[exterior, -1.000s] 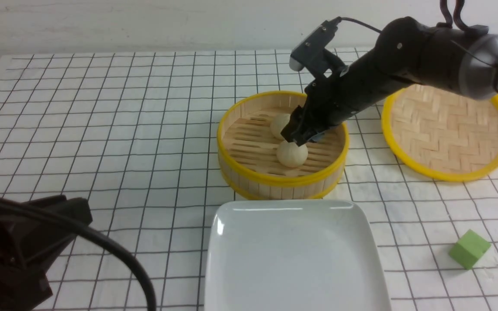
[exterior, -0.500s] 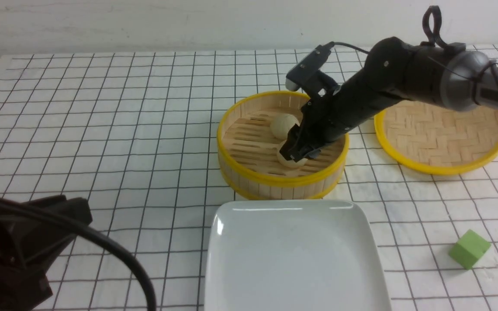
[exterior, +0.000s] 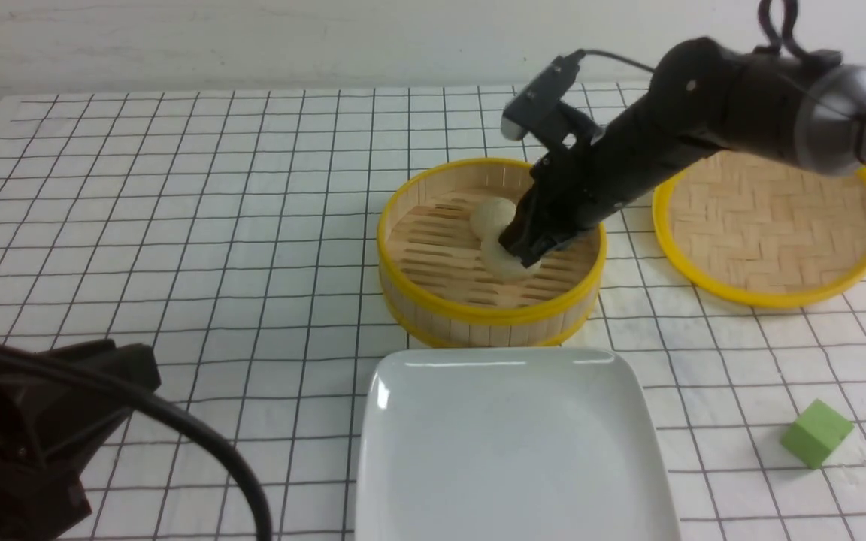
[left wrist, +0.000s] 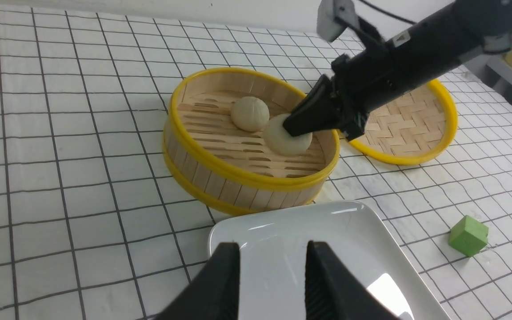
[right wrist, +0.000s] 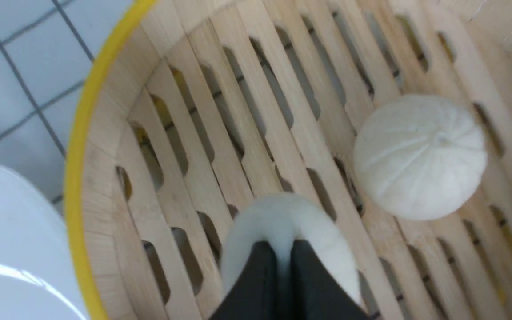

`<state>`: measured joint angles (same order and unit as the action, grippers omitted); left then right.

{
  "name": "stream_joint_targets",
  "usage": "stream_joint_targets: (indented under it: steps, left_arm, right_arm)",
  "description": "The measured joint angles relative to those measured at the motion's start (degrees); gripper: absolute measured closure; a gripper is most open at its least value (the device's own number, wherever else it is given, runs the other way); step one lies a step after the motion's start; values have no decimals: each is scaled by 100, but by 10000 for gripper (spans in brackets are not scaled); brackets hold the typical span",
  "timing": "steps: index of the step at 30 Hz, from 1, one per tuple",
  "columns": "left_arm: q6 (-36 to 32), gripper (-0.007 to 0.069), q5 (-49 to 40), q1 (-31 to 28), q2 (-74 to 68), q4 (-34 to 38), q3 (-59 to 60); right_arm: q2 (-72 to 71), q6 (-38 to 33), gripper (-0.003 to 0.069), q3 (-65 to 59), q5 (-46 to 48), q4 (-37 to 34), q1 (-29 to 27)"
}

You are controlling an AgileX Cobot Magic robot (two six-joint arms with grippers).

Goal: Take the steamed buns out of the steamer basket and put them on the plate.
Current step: Use the right arm to put the steamed stuffed bun into the plate

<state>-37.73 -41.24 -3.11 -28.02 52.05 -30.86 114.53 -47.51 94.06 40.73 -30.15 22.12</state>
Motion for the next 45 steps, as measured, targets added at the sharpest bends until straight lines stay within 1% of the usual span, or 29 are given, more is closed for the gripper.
stream_joint_targets:
  steps: [4, 8, 12, 14, 17, 19, 22, 23, 24, 25, 27, 30, 31, 36, 45]
  left_arm:
    - [-11, 382, 37, 0, 0, 0, 0]
    - [-11, 382, 75, 0, 0, 0, 0]
    - [-11, 382, 87, 0, 0, 0, 0]
    - [-11, 382, 100, 0, 0, 0, 0]
    - [-11, 382, 100, 0, 0, 0, 0]
    - [-11, 382, 104, 0, 0, 0, 0]
    - [-11, 382, 104, 0, 0, 0, 0]
    - [-11, 382, 104, 0, 0, 0, 0]
    - [-11, 382, 104, 0, 0, 0, 0]
    - [-11, 382, 104, 0, 0, 0, 0]
    - [-11, 382, 104, 0, 0, 0, 0]
    - [-11, 382, 104, 0, 0, 0, 0]
    - [-11, 382, 104, 0, 0, 0, 0]
    - [-11, 382, 69, 0, 0, 0, 0]
    - [-11, 382, -110, 0, 0, 0, 0]
  right_arm:
    - [-852, 49, 637, 0, 46, 0, 0]
    - [-1566, 245, 637, 0, 409, 0, 0]
    - [-2174, 968, 637, 0, 1356, 229, 0]
    - [-2278, 1272, 637, 0, 1756, 404, 0]
    - [-2381, 1812, 637, -25, 2601, 644, 0]
    - [-2393, 1935, 637, -102, 2813, 674, 0]
    - [-2400, 2072, 637, -629, 2977, 674, 0]
    - [-2400, 2072, 637, -672, 2977, 667, 0]
    - [-2400, 2049, 637, -1147, 2957, 598, 0]
    - [-2400, 2000, 637, -1350, 2873, 556, 0]
    - [-2395, 1761, 637, -1883, 2442, 338, 0]
    - [-2374, 1481, 637, -2224, 2030, 185, 0]
    - [-2338, 1293, 637, -2432, 1714, 79, 0]
    - [-1973, 806, 637, -2620, 1070, -88, 0]
    - [-1257, 536, 637, -2633, 487, -129, 0]
